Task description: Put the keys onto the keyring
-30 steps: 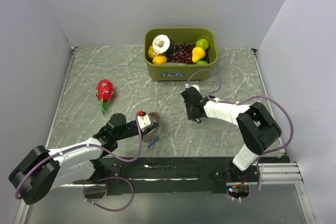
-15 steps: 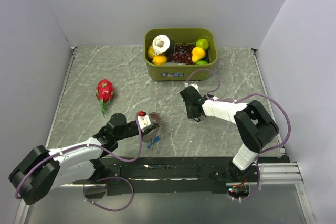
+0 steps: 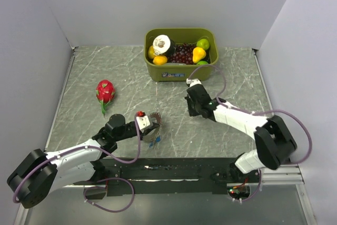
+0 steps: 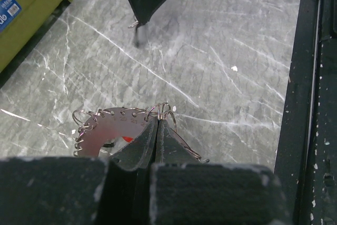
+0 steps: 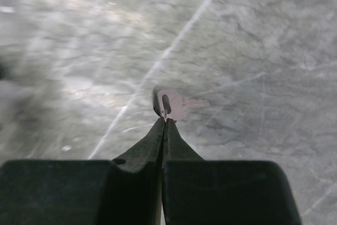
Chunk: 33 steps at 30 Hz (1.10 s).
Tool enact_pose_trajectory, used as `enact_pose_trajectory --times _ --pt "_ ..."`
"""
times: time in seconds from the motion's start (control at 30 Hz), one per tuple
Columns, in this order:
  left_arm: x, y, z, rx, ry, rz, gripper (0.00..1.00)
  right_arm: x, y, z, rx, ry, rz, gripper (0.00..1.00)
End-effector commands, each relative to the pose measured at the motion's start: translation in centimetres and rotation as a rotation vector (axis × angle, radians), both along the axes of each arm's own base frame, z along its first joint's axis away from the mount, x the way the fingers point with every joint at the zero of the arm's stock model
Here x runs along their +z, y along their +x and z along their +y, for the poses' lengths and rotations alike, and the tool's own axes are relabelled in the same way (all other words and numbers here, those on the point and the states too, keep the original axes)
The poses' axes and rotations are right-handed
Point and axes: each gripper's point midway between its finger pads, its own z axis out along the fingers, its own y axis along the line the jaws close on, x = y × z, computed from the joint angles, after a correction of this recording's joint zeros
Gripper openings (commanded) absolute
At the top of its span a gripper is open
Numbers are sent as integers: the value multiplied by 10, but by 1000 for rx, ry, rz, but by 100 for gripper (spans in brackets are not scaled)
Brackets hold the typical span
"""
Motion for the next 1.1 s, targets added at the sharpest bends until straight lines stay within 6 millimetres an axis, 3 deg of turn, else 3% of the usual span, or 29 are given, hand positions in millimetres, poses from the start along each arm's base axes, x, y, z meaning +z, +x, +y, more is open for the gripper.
enact_pose_trajectory --times 0.0,0.03,0.07,0.1,0.27,0.4,0.63,0.87,1.07 --pt "38 2 -8 -17 -95 -75 1 41 -5 30 181 163 -127 0" --pt "41 2 -8 -18 -103 -81 1 38 -12 32 235 168 -132 0" --pt "40 1 -7 -18 -105 -78 1 47 -17 46 317 238 -157 0" --pt "41 1 -7 -16 -113 -77 1 56 -21 48 350 261 -189 0" --pt "43 0 -7 -19 -124 -86 1 64 -44 60 512 338 -234 0" --pt "43 -1 -8 -25 -124 -81 1 85 -69 80 688 465 -266 0" --pt "45 0 -10 -31 -126 -87 1 104 -90 91 829 543 -284 0" --pt "46 0 -12 -41 -123 -91 1 107 -89 91 835 527 -278 0" --pt "45 0 -12 -44 -107 -81 1 77 -53 67 552 374 -192 0"
